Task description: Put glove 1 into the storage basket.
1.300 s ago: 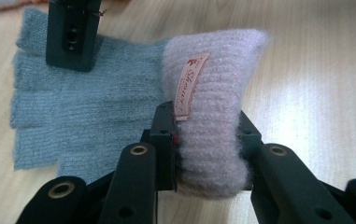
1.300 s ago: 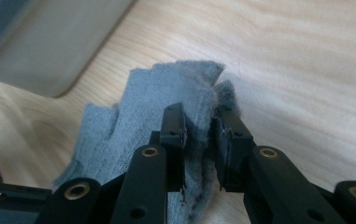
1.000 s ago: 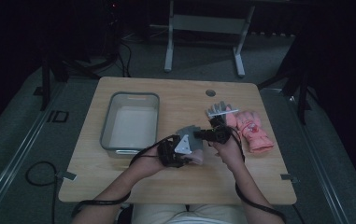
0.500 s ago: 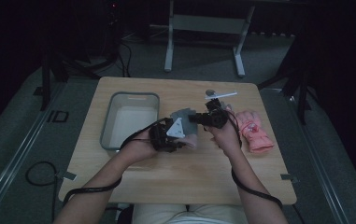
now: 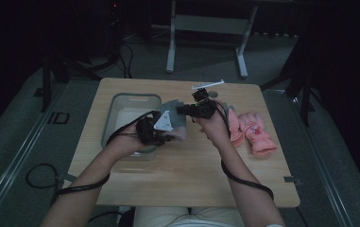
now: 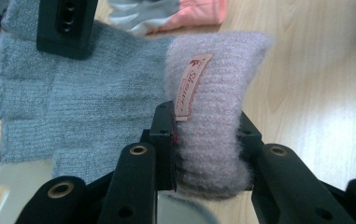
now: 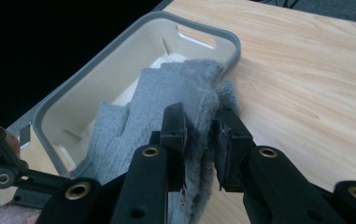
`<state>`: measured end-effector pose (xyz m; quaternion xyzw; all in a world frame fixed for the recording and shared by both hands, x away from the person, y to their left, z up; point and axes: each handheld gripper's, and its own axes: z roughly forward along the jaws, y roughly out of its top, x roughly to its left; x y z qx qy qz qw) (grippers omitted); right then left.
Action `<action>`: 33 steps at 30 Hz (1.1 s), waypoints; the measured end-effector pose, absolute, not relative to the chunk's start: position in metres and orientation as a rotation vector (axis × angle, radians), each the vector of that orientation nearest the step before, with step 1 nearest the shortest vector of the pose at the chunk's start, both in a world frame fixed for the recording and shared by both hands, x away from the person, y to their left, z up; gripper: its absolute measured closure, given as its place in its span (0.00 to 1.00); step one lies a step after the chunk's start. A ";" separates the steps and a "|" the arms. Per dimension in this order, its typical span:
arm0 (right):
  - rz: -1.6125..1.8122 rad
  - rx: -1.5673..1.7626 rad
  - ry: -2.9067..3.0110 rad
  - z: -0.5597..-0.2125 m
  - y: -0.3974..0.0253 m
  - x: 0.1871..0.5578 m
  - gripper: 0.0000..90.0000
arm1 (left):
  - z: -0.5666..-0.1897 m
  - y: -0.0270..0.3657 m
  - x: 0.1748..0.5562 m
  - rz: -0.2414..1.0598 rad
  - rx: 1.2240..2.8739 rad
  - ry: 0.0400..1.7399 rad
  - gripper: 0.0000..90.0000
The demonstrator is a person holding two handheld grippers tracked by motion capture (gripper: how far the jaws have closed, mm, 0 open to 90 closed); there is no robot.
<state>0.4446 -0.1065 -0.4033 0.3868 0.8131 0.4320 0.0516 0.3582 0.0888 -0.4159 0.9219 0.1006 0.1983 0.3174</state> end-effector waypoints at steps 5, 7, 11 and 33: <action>1.315 1.142 2.486 -0.399 -0.085 0.447 0.84 | -0.415 0.106 0.358 0.539 2.432 0.298 0.77; 1.314 1.131 2.496 -0.399 -0.076 0.449 0.84 | -0.416 0.113 0.358 0.547 2.436 0.310 0.77; 1.323 1.115 2.509 -0.401 -0.059 0.451 0.84 | -0.418 0.127 0.358 0.561 2.448 0.333 0.76; 1.287 1.136 2.597 -0.440 0.016 0.486 0.84 | -0.458 0.190 0.386 0.549 2.535 0.381 0.76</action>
